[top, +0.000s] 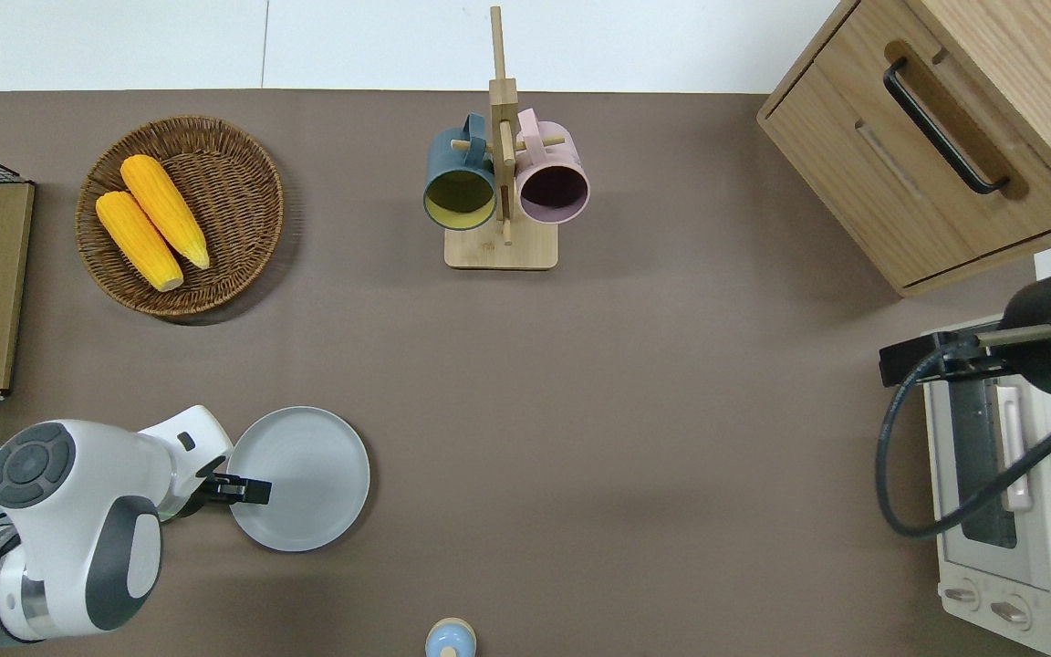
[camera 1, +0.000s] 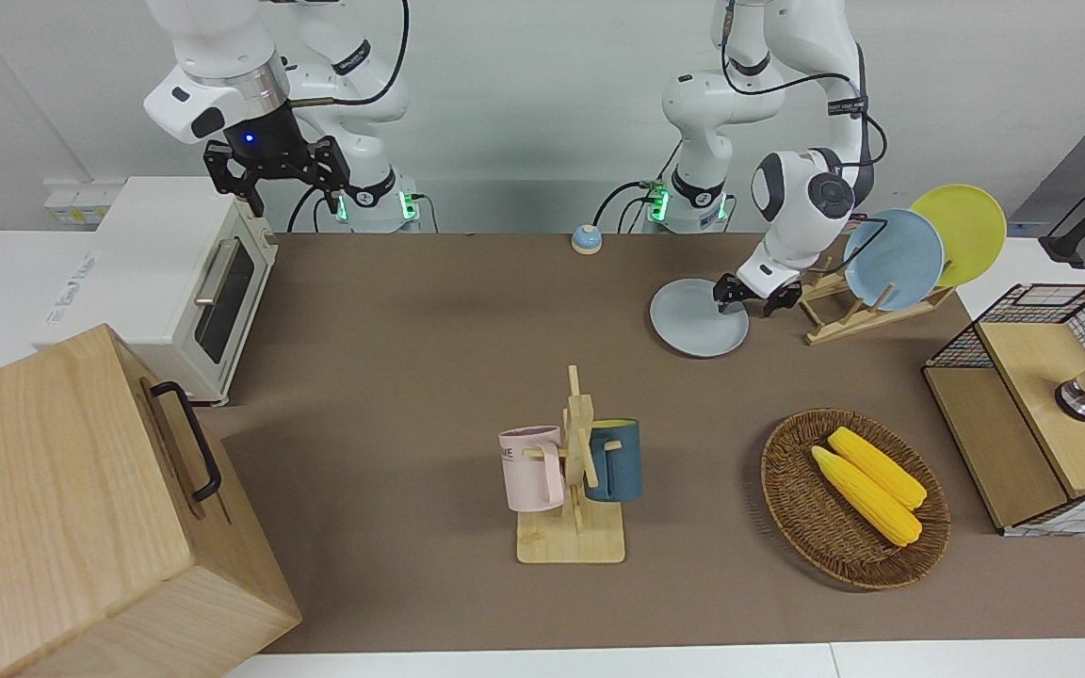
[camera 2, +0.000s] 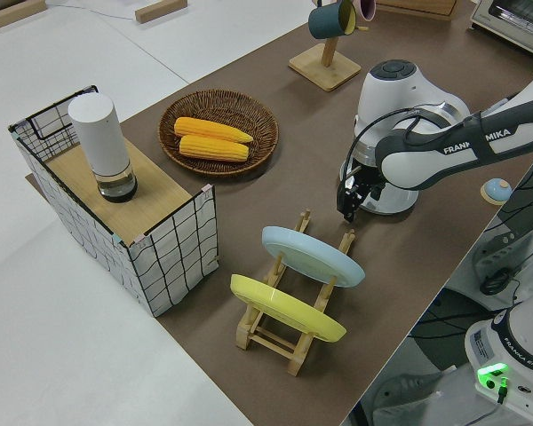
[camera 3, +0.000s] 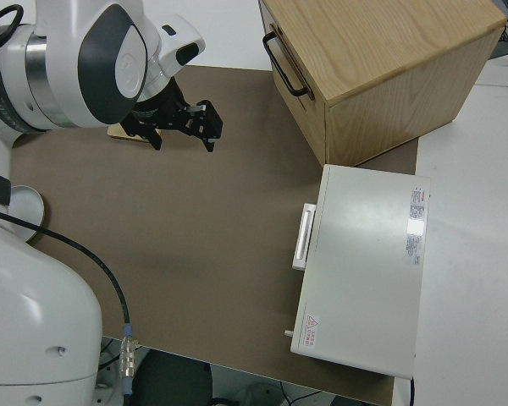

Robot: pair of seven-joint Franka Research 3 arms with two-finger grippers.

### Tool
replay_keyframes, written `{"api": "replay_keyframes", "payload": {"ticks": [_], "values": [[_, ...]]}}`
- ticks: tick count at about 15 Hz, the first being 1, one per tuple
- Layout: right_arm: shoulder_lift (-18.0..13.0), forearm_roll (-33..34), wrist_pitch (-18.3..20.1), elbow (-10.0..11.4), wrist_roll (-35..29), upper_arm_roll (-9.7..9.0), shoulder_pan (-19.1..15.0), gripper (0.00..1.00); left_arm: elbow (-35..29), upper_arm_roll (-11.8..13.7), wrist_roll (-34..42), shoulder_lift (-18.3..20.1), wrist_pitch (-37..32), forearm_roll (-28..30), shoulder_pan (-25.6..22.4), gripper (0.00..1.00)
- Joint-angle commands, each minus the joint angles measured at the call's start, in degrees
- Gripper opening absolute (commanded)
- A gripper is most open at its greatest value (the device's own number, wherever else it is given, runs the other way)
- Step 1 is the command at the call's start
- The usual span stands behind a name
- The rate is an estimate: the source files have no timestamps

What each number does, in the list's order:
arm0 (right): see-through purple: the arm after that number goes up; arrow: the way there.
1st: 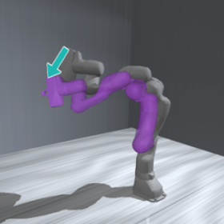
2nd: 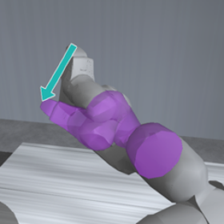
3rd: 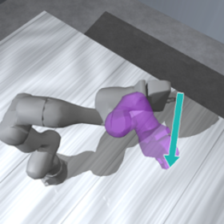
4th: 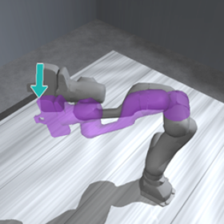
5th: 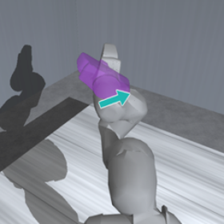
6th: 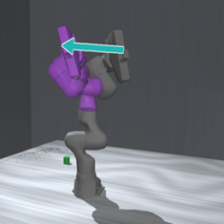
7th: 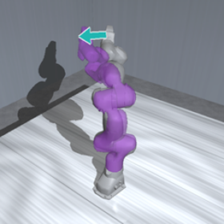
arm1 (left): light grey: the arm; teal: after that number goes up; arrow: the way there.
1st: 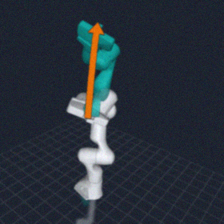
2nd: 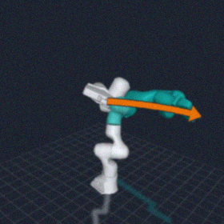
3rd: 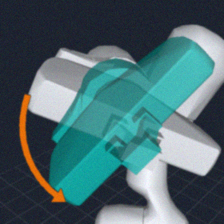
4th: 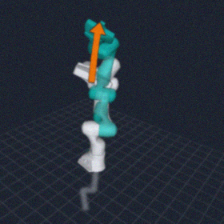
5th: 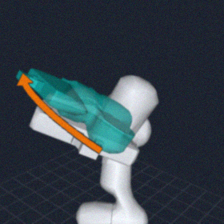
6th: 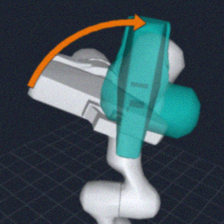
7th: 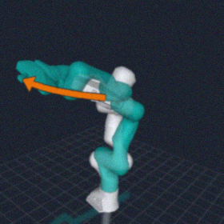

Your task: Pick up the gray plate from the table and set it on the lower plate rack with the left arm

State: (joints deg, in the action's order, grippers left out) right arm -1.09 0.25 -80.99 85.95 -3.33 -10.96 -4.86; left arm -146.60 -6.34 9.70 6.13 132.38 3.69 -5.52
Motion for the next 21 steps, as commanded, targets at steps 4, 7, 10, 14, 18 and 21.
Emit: {"api": "replay_keyframes", "payload": {"ticks": [4, 7, 10, 14, 18, 21], "values": [[-0.14, -0.34, 0.83, -0.35, -0.01, -0.38, -0.41, 0.987, -0.7, 0.45, -0.83, -0.68, 2.35, 0.61, 1.47, 0.72], [-0.14, -0.43, 0.83, -0.35, 0.08, -0.38, -0.41, 0.99, -0.7, 0.36, -0.56, -0.77, 2.35, 0.61, 1.91, 0.24], [-0.14, -0.43, 0.83, -0.35, 0.08, -0.38, -0.41, 0.99, -0.61, 0.45, -0.56, -0.77, 2.35, 0.53, 4.19, 0.0], [-0.14, -0.43, 0.83, -0.35, -0.01, -0.38, -0.41, 0.99, -0.61, 0.45, -0.65, -0.77, 2.18, 0.53, 4.38, 0.0], [-0.14, -0.43, 0.83, -0.35, -0.01, -0.38, -0.41, 0.99, -0.61, 0.45, -0.12, -0.77, 1.48, 0.53, 3.94, 0.0], [-0.14, -0.43, 0.83, -0.35, 0.08, -0.38, -0.41, 0.987, -0.35, 0.45, -0.83, -0.77, 1.12, 0.53, 3.85, 0.0]]}}
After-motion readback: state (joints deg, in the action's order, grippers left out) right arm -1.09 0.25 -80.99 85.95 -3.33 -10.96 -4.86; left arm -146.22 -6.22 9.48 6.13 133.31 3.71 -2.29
